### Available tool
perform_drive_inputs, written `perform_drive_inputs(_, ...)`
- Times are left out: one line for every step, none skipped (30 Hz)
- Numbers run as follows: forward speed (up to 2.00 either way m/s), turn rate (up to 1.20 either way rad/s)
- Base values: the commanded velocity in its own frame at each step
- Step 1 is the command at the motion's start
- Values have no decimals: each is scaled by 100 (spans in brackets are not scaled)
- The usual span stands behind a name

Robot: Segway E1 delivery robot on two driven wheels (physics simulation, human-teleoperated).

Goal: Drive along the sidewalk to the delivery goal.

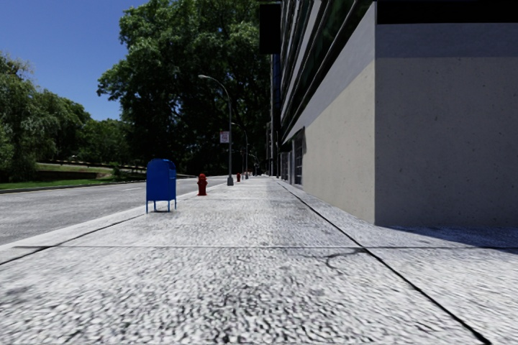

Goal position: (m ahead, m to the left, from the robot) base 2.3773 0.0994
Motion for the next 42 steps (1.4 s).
perform_drive_inputs(184, 23)
perform_drive_inputs(178, 23)
perform_drive_inputs(167, 23)
perform_drive_inputs(164, 23)
perform_drive_inputs(163, 23)
perform_drive_inputs(162, 23)
perform_drive_inputs(161, 23)
perform_drive_inputs(161, 19)
perform_drive_inputs(161, 19)
perform_drive_inputs(161, 10)
perform_drive_inputs(161, 10)
perform_drive_inputs(161, 18)
perform_drive_inputs(161, 21)
perform_drive_inputs(161, 22)
perform_drive_inputs(161, 22)
perform_drive_inputs(161, 22)
perform_drive_inputs(160, 8)
perform_drive_inputs(160, 0)
perform_drive_inputs(160, 0)
perform_drive_inputs(160, 0)
perform_drive_inputs(160, 0)
perform_drive_inputs(160, 0)
perform_drive_inputs(160, 0)
perform_drive_inputs(160, 0)
perform_drive_inputs(160, 0)
perform_drive_inputs(160, 0)
perform_drive_inputs(158, 0)
perform_drive_inputs(155, 0)
perform_drive_inputs(96, 0)
perform_drive_inputs(95, 0)
perform_drive_inputs(94, 0)
perform_drive_inputs(93, 0)
perform_drive_inputs(93, 0)
perform_drive_inputs(93, 0)
perform_drive_inputs(92, 0)
perform_drive_inputs(92, 0)
perform_drive_inputs(91, 0)
perform_drive_inputs(82, 0)
perform_drive_inputs(3, 0)
perform_drive_inputs(0, 0)
perform_drive_inputs(0, 0)
perform_drive_inputs(0, 0)
